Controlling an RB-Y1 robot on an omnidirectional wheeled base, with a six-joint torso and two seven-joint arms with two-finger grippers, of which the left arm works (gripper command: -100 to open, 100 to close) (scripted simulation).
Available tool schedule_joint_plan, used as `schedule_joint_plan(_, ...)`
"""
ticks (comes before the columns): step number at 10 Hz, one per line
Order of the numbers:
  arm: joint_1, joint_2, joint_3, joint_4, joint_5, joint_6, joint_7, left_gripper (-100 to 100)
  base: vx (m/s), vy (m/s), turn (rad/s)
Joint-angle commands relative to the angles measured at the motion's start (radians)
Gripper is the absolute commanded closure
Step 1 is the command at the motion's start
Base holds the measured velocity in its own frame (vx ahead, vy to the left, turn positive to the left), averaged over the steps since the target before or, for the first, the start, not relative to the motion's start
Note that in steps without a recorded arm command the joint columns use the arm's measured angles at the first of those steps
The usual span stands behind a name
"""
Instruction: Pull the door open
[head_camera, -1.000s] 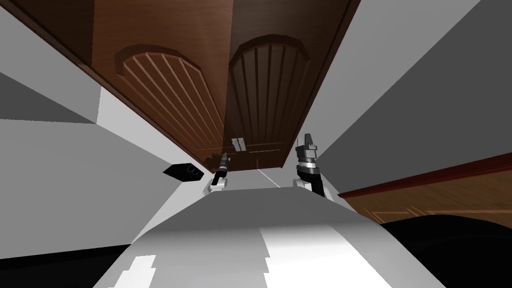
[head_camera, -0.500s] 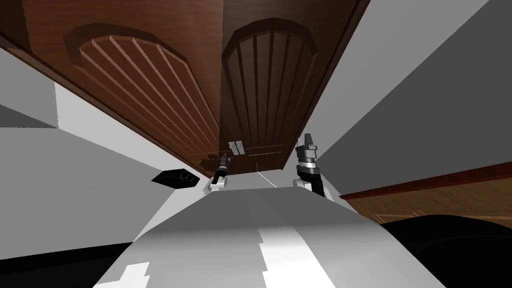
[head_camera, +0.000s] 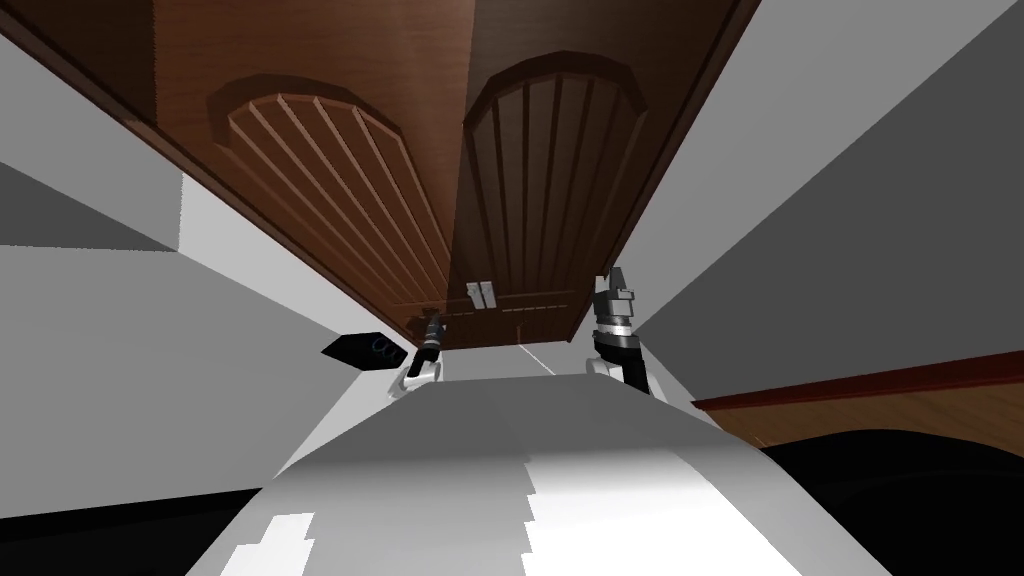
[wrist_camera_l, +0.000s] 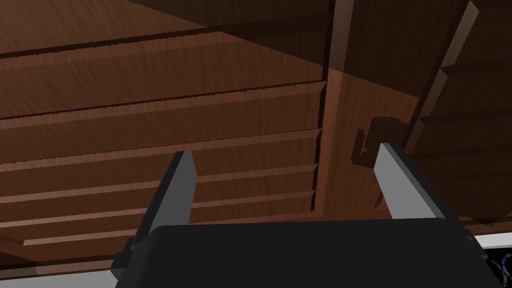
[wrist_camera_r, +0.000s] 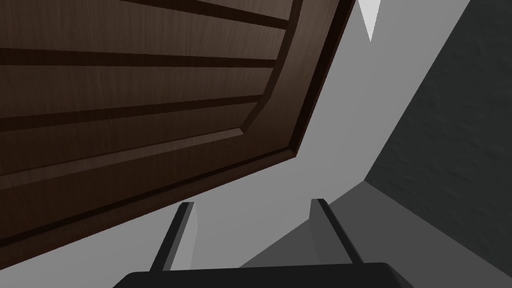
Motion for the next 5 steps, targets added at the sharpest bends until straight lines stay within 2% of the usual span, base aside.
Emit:
schedule_joint_plan(1,0.004,0.014,0.026,0.009,0.006,0.007,0.003,-100,0.108,0.066,0.001)
schedule_joint_plan(3,-0.005,0.017,0.030,0.019,0.008,0.004,0.006,-100,0.167,0.039,-0.065)
schedule_joint_plan(5,-0.021,0.010,0.020,0.020,0.008,0.000,0.008,-100,0.185,0.028,-0.099)
